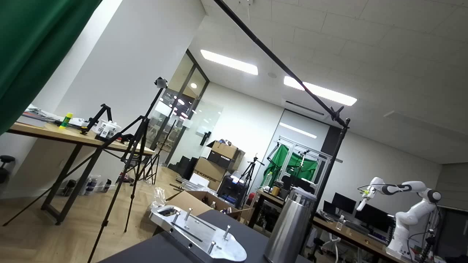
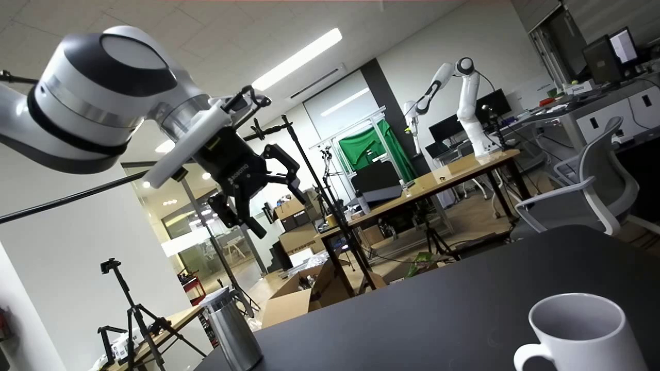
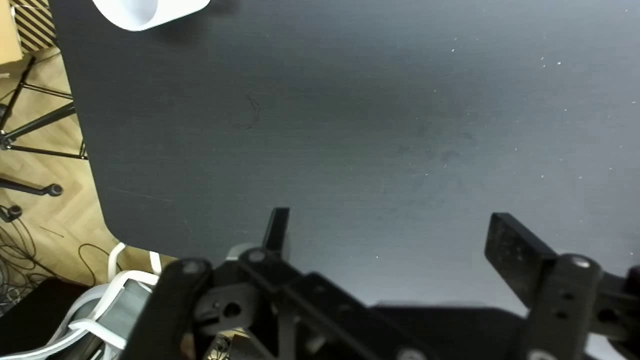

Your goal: Open the mouth of the flask

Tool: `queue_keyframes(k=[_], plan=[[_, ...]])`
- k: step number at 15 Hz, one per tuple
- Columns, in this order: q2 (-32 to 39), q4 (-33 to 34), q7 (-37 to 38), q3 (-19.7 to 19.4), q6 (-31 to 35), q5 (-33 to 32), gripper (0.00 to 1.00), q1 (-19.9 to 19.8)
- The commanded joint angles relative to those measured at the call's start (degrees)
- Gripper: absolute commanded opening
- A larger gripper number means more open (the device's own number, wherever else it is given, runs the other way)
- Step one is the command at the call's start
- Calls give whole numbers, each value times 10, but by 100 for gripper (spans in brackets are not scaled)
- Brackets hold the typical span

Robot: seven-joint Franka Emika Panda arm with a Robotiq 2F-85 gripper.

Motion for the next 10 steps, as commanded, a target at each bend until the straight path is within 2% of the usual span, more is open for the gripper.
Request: queue_keyframes(k=[1,2,3,5,8,10], plan=[[17,23,2,3,13,26,100,19],[25,34,2,6,22,40,97,28],[33,47,-3,10,26,63,74,43],[53,76,-6,20,33,105,71,70],[99,136,-1,48,40,150,47,106],[134,177,1,68,46,167,35,124]])
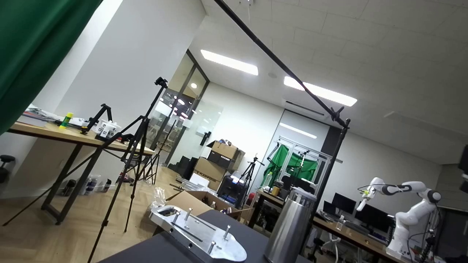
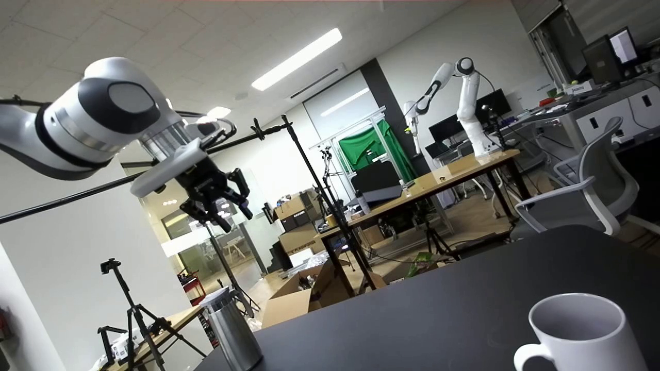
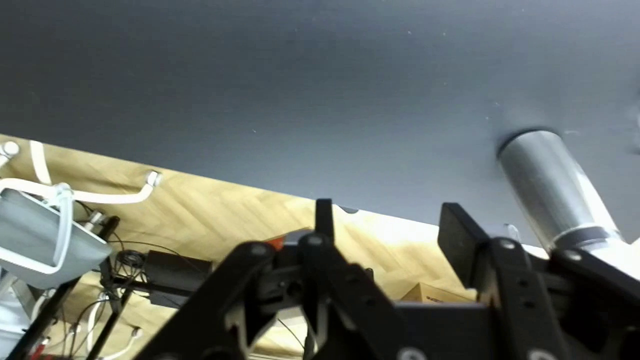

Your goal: Open the mouth of the flask

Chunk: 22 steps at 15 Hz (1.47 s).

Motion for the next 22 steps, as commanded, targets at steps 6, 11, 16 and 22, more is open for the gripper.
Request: queue_keyframes(k=[6,11,16,22], plan=[[167,192,-9,74,-26,55,0,49],[189,200,2,86,-29,37,1,48],[200,213,2,86,-37,36,1,46],[230,245,-6,97,-21,49,0,53]])
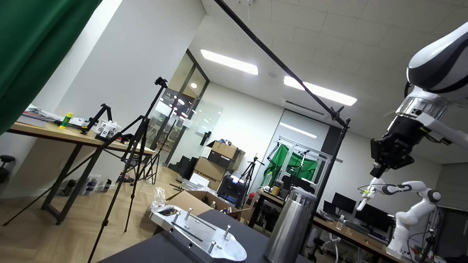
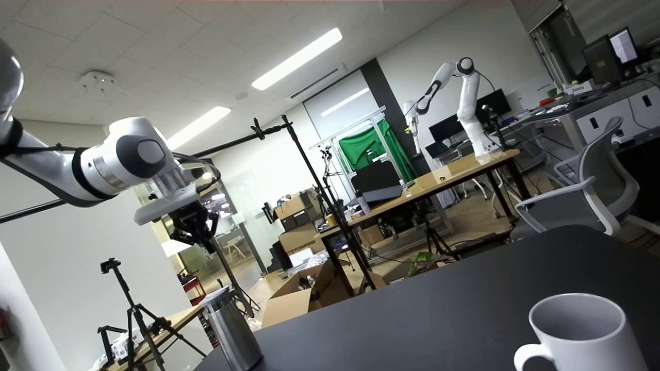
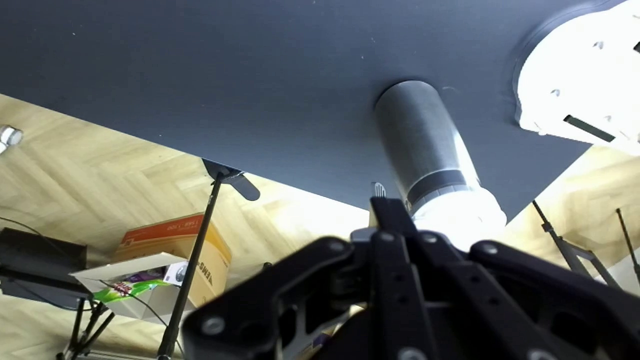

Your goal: Open the mouth of the flask

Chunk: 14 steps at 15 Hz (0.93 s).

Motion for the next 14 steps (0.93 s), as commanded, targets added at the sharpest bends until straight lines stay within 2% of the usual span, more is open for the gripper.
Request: queue_keyframes(k=[1,3,6,14], plan=[[41,43,-10,23,21,19,0,5],[71,72,-26,48,27,52,0,10],[117,108,-27,70,54,47,0,27],[213,171,-20,59,127,-44,0,72]])
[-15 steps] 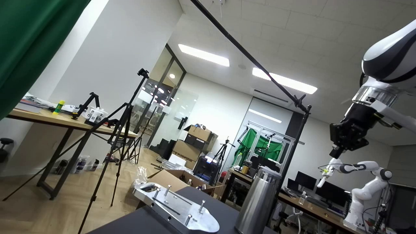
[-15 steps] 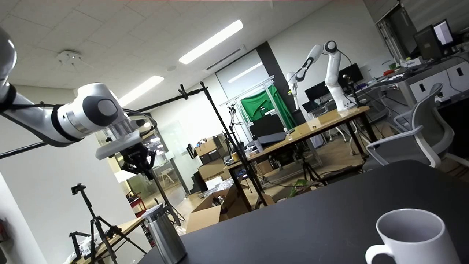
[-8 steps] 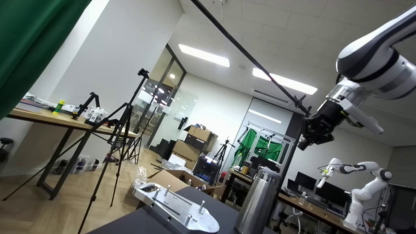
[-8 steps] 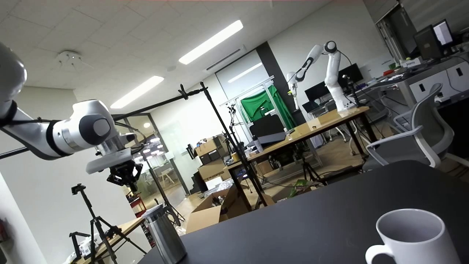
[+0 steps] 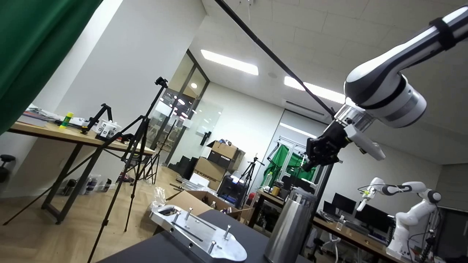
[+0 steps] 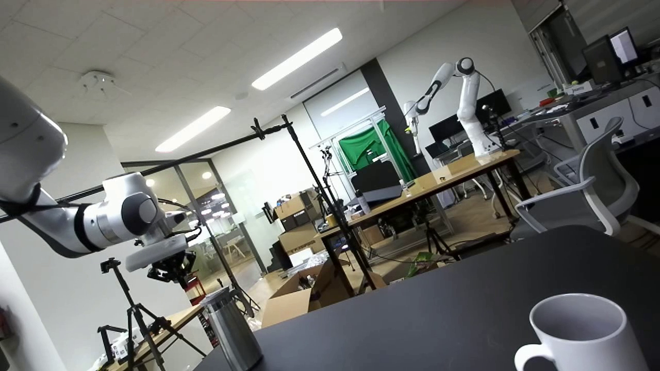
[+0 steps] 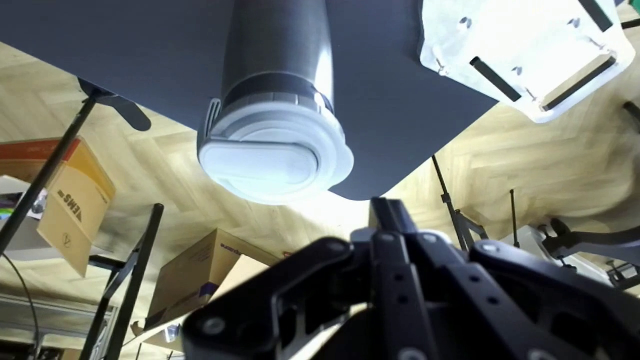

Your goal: Open the mouth of the flask

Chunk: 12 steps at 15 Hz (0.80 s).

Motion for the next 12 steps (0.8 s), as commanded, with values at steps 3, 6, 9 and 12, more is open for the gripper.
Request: queue_keyframes(k=[3,6,9,12], plan=[[55,56,5,-25,44,-74,0,28],[70,73,9,-42,34,-110,0,42],[84,89,12,-65,22,-147,0,57],[98,102,14,-79,16,-169,0,66]])
